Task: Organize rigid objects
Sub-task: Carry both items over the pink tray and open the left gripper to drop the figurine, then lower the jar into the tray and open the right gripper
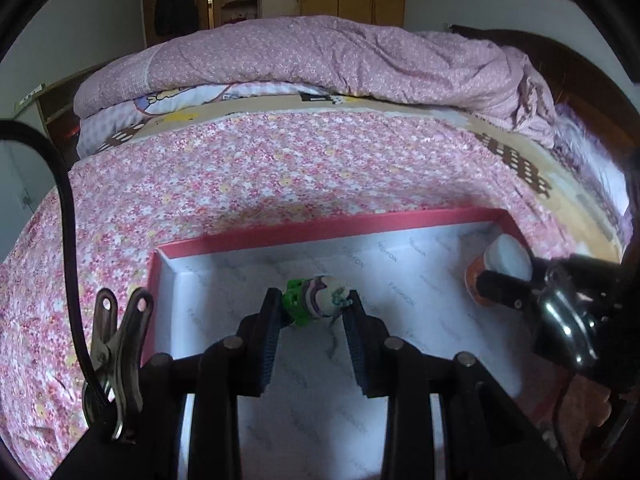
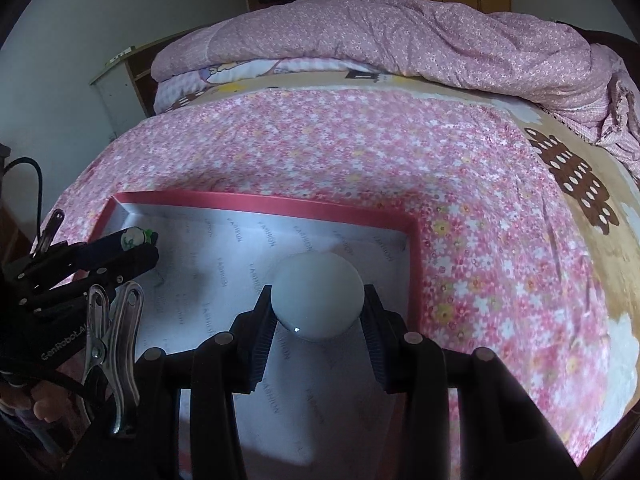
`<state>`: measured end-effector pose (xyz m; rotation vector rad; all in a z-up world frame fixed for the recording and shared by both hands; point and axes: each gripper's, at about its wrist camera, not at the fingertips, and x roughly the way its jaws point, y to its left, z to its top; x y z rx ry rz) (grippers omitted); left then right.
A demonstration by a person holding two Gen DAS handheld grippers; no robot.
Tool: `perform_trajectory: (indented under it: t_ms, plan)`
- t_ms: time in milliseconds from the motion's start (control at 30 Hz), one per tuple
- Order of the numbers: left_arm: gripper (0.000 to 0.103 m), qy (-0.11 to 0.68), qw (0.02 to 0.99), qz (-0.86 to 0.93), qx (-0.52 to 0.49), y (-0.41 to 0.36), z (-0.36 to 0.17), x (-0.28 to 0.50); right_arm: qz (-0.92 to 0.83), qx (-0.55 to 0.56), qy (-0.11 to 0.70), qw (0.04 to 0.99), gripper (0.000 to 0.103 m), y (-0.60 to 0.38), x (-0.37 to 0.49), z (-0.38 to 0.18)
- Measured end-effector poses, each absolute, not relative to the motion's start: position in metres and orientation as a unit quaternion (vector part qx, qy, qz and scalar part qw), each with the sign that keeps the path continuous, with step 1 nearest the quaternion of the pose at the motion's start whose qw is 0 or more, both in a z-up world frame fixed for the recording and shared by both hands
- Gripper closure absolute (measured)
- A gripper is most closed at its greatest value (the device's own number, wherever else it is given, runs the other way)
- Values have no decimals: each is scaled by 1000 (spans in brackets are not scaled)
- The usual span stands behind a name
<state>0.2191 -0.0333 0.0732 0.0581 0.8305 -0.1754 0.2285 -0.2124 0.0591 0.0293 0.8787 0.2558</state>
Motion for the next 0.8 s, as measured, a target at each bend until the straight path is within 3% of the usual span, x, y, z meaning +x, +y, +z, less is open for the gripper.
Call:
perform_trajectory:
  t_ms: [200,333,800]
  plan:
    - [70,395,915,-75,26,-36,70,224,130,20,415,900,60,-215,232,57]
    - [54,411,908,-78,20,-37,66,227,135,29,416,899,60,-216,233,56]
    - [50,375,923,-79,24,-31,96,199,143,44,391,908,47,-221,219,79]
